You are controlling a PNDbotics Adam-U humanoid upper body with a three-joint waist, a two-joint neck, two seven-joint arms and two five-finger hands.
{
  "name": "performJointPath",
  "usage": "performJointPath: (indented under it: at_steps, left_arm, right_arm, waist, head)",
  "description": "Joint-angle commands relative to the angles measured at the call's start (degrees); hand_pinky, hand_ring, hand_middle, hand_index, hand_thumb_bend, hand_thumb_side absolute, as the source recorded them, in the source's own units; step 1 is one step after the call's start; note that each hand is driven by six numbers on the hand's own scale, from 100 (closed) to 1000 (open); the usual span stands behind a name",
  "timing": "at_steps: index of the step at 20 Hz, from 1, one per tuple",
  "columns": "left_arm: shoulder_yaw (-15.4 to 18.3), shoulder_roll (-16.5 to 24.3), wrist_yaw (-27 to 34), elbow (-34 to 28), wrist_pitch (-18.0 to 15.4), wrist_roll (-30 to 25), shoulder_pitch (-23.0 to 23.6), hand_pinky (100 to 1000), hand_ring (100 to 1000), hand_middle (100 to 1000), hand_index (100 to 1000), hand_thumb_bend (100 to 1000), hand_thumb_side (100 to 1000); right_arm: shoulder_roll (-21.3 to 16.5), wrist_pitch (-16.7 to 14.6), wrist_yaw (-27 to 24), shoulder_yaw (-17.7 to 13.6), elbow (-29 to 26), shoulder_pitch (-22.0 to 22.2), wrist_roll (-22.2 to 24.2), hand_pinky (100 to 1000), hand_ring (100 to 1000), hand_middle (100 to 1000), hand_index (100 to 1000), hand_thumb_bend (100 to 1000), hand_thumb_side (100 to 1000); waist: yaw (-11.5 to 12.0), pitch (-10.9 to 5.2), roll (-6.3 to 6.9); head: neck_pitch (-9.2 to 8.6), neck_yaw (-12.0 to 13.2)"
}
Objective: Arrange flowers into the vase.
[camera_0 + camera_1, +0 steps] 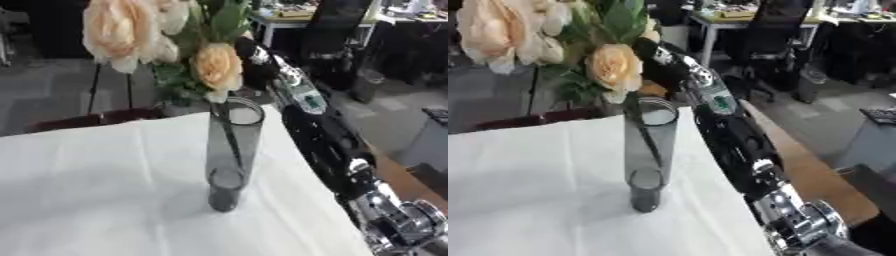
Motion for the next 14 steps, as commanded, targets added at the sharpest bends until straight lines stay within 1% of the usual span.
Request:
performJointPath:
  at_steps: [1, 3, 4, 5, 10, 14]
  left_arm:
    - [-0.1, 0.4, 0.0, -0.8, -0.1, 0.2, -0.3, 570, 508, 562, 944, 664, 846]
    - [-0.1, 0.4, 0.0, -0.7, -0.1, 0.2, -0.3, 570, 508, 562, 944, 664, 846]
    - [-0.1, 0.4, 0.0, -0.7, -0.1, 0.2, -0.3, 570, 508, 562, 944, 664, 846]
    - [-0.1, 0.4, 0.0, -0.7, -0.1, 0.2, -0.3, 570, 508, 562, 944, 664, 846]
    - [-0.1, 0.4, 0.0, -0.8, 0.0, 0.1, -0.2, 570, 508, 562, 944, 664, 846]
    - [-0.1, 0.4, 0.0, -0.8, 0.0, 0.1, -0.2, 570, 508, 562, 944, 664, 846]
  right_arm:
    - [-2.2, -2.1, 1.2, -0.9, 0.5, -0.9, 1.2, 540, 605, 434, 621, 666, 763]
    - [-2.2, -2.7, 1.4, -0.9, 0.9, -0.9, 1.2, 540, 605, 434, 621, 666, 763]
    - [-2.1, -2.9, 1.2, -0.9, 0.8, -0.8, 1.2, 584, 673, 532, 676, 686, 738]
    - [-2.1, -3.0, 0.9, -0.8, 0.7, -0.8, 1.2, 592, 682, 544, 681, 691, 735]
    - [-2.2, -2.5, 0.0, -0.6, -0.2, -0.5, 1.2, 610, 702, 559, 699, 728, 731]
    - [-2.4, -1.8, -0.4, -0.8, -0.9, -0.2, 1.2, 622, 714, 569, 705, 740, 729]
  waist:
    - [0.0, -0.09, -0.26]
    - [0.0, -0.09, -0.26]
    - [0.1, -0.11, -0.21]
    - [0.1, -0.14, -0.17]
    - [0.1, -0.23, -0.06]
    - [0.2, -0.28, 0.04]
  head:
    - [-0.12, 0.0]
    - [-0.12, 0.0]
    - [-0.11, 0.0]
    - [-0.09, -0.1]
    - [-0.08, -0.1]
    - [-0.09, -0.2]
